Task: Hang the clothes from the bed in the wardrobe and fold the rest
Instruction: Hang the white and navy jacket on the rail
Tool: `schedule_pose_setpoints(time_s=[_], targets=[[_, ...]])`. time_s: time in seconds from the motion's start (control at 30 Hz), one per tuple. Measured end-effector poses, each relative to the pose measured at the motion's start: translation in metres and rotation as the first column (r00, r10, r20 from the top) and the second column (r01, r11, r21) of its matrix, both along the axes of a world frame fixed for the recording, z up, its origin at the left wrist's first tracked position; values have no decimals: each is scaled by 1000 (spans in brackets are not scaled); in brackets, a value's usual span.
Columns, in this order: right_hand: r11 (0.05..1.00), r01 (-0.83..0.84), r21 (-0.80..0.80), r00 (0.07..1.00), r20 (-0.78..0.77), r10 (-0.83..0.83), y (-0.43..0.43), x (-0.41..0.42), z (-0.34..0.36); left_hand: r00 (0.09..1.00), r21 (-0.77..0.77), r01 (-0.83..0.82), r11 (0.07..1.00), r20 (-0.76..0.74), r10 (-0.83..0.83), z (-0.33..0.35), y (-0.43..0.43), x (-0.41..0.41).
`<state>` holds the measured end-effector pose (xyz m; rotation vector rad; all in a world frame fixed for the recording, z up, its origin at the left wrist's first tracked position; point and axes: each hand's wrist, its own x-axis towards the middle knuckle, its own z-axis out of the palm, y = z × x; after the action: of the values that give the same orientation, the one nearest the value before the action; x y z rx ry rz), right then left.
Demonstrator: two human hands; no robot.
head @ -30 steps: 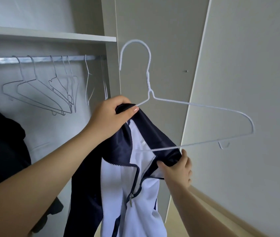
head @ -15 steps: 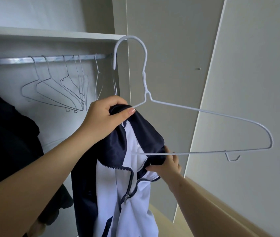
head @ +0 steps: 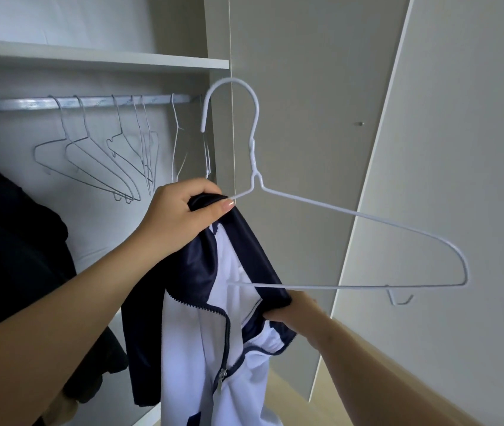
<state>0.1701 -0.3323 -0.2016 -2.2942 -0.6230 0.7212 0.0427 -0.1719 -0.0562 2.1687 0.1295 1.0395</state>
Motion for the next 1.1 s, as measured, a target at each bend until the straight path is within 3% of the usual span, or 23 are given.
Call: schedule_pose_setpoints(time_s=[0.07,0.13,0.17,0.23,0.3,0.37,0.43,0.57,0.73,0.83,0.97,1.1], targets=[[968,-57,-242,979,178,103,-7,4,5,1000,13,-20,1000,-14,20,-6,4,-1],[954,-88,-286,947,273,169,-10,8,10,999,10,-45,999,-3,45,-9,6,-2],[980,-79,-185,962,243,123,-11,10,10,998,6,-60,998,8,60,-10,8,-2],[982,93,165,995,-34,-89,-14,11,13,996,18,-90,996,23,89,-14,14,-3],[854,306,420,920,-360,-153,-18,12,16,994,64,-108,992,14,107,-18,22,-5],[724,432,538,819,-570,-66,-23,14,20,994,78,-102,992,-23,104,-23,30,-8],[651,511,562,735,-678,9,-25,17,25,996,34,-69,997,-54,71,-27,37,-10],[605,591,534,656,-755,26,-20,22,29,992,-46,-4,999,-129,-2,-30,41,-7],[681,560,471,657,-754,-19,-13,23,31,991,-49,-36,998,-134,29,-31,48,-9],[671,535,513,634,-769,82,-16,26,38,989,-26,-73,997,-134,69,-35,56,-18],[550,597,584,609,-776,163,-27,46,39,983,33,-113,993,-144,117,-44,66,-31],[626,587,513,580,-806,117,-29,56,47,956,172,-199,965,-184,230,-55,74,-34]])
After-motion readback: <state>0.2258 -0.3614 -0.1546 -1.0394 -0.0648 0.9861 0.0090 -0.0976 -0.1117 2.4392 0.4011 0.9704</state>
